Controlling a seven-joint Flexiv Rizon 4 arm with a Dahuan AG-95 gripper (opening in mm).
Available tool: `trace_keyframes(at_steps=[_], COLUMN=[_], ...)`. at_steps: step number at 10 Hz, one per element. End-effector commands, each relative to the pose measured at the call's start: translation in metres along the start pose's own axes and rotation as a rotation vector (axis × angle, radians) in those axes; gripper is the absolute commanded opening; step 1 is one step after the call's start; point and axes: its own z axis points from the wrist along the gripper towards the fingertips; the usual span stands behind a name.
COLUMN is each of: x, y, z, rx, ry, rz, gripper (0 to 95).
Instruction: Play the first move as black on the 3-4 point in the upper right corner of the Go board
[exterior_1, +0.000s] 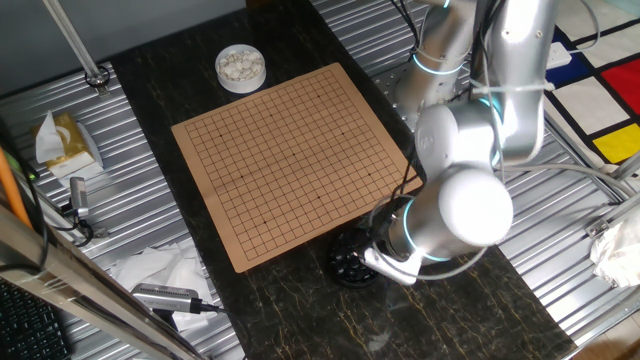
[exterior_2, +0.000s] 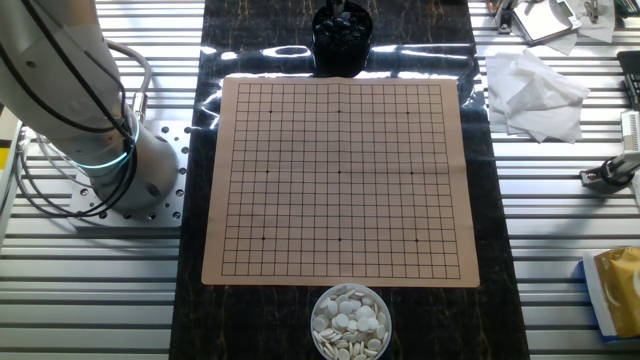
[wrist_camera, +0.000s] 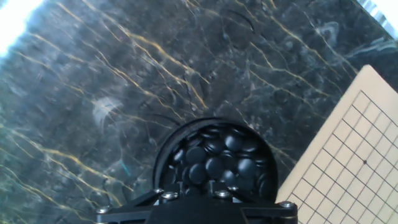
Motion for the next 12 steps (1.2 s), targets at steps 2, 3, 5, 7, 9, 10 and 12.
trace_keyframes(at_steps=[2,3,5,7,9,10,12], x=[0.0036,0.0037,0.0038,0.0079,0.0079,0.0068,0.0004], y=[-0.0009,-0.0009,-0.0026,-0.0057,-0.0061,-0.0060,-0.0045], z=[-0.0003,-0.0003,0.0015,0.0011,0.0015,0.0024,0.0072], rx=[0.011,0.015,0.032,0.040,0.049,0.051,0.049], ry=[0.001,-0.005,-0.002,-0.006,-0.021,-0.024,-0.025], rz=[0.006,0.014,0.039,0.072,0.069,0.062,0.050], gripper=[19.0,19.0,19.0,19.0,19.0,19.0,19.0])
